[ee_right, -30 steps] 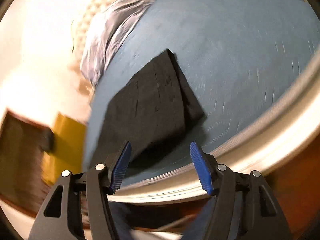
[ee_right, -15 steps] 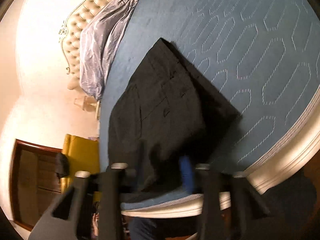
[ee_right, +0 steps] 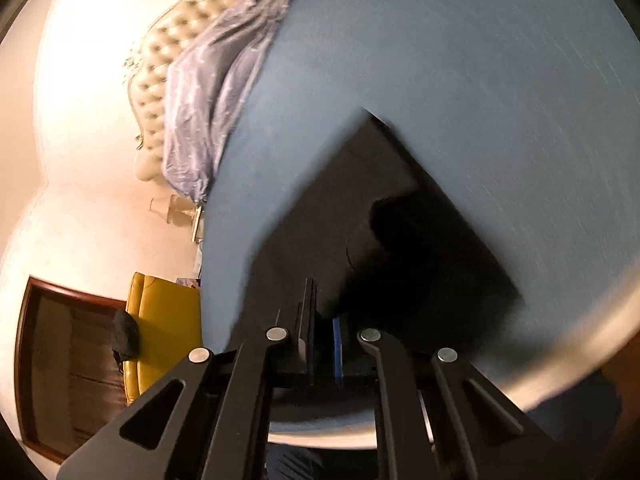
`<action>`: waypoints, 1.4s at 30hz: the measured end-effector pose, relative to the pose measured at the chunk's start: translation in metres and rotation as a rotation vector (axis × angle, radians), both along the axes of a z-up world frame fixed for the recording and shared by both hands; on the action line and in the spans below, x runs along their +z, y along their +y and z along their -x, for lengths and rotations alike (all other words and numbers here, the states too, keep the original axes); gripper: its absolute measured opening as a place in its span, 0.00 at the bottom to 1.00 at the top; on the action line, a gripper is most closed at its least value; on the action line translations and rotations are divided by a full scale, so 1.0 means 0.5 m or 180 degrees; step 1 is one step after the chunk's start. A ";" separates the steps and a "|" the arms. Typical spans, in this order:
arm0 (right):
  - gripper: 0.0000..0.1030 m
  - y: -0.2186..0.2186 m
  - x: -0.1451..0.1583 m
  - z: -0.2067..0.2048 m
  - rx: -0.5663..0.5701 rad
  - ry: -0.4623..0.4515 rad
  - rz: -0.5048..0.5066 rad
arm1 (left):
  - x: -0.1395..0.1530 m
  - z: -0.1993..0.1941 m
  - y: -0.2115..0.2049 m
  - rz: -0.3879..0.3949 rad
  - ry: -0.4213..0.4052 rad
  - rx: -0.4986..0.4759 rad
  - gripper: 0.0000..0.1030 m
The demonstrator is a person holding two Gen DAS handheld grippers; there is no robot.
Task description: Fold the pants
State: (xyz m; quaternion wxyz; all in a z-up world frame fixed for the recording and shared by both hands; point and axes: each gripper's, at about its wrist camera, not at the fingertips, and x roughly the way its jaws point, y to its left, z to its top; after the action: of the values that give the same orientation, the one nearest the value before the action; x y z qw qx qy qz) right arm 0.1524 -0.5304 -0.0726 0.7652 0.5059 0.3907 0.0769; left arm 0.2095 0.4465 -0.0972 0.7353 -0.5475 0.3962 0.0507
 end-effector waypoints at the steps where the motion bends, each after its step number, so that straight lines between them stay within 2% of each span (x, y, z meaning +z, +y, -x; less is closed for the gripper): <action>1: 0.08 -0.001 0.050 -0.054 0.0060 -0.0065 0.0086 | 0.042 -0.044 -0.004 -0.0083 -0.0033 -0.0044 0.02; 4: 0.08 0.007 0.172 -0.218 0.0245 -0.0171 0.0408 | 0.197 -0.233 -0.026 -0.0340 -0.0169 -0.0206 0.02; 6: 0.08 0.005 0.246 -0.311 0.0223 -0.0271 0.0575 | 0.272 -0.299 -0.046 -0.0502 -0.0243 -0.0178 0.02; 8: 0.08 -0.001 0.285 -0.331 0.0137 -0.0428 0.0466 | 0.320 -0.309 -0.065 -0.0533 -0.0360 -0.0150 0.02; 10: 0.08 0.004 0.303 -0.301 0.0175 -0.0635 0.0514 | 0.334 -0.280 -0.078 -0.0540 -0.0485 -0.0221 0.02; 11: 0.08 0.007 0.297 -0.274 0.0187 -0.0687 0.0568 | 0.317 -0.241 -0.079 -0.0508 -0.0517 -0.0286 0.02; 13: 0.08 0.003 0.243 -0.212 0.0172 -0.0615 0.0545 | 0.270 -0.179 -0.073 -0.0451 -0.0501 -0.0323 0.02; 17: 0.08 -0.017 0.064 -0.071 -0.0006 -0.0278 0.0329 | 0.068 -0.026 -0.040 -0.0177 -0.0166 -0.0229 0.02; 19: 0.08 -0.018 -0.022 -0.010 -0.0060 -0.0115 0.0152 | -0.007 0.027 -0.024 -0.0056 -0.0089 -0.0184 0.02; 22: 0.08 -0.009 -0.108 0.050 -0.0089 0.0086 0.0028 | -0.097 0.090 -0.007 0.0110 -0.0038 -0.0087 0.02; 26: 0.08 -0.004 -0.145 0.083 -0.0161 0.0134 -0.0050 | -0.121 0.118 0.006 0.0187 -0.0174 -0.0048 0.02; 30: 0.08 0.005 -0.114 0.085 -0.0163 0.0043 0.0046 | -0.109 0.129 0.008 0.0154 -0.0287 -0.0083 0.02; 34: 0.07 0.003 -0.094 0.096 -0.0199 -0.0015 -0.0039 | -0.117 0.140 0.022 0.0245 -0.0294 -0.0072 0.02; 36: 0.07 0.007 -0.078 0.097 -0.0151 -0.0040 0.0046 | -0.114 0.142 0.022 0.0151 -0.0274 -0.0122 0.02; 39: 0.07 0.003 -0.099 0.092 -0.0090 0.0118 0.0129 | -0.135 0.129 0.027 0.0197 -0.0133 -0.0144 0.02; 42: 0.07 0.000 -0.135 0.087 -0.0055 0.0256 0.0225 | -0.140 0.124 0.032 0.0211 -0.0147 -0.0150 0.02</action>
State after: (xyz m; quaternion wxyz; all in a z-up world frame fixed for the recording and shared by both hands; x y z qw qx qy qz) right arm 0.1092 -0.5305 -0.1402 0.7668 0.4846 0.4193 0.0360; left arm 0.1474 0.4623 -0.1670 0.7267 -0.5632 0.3933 0.0075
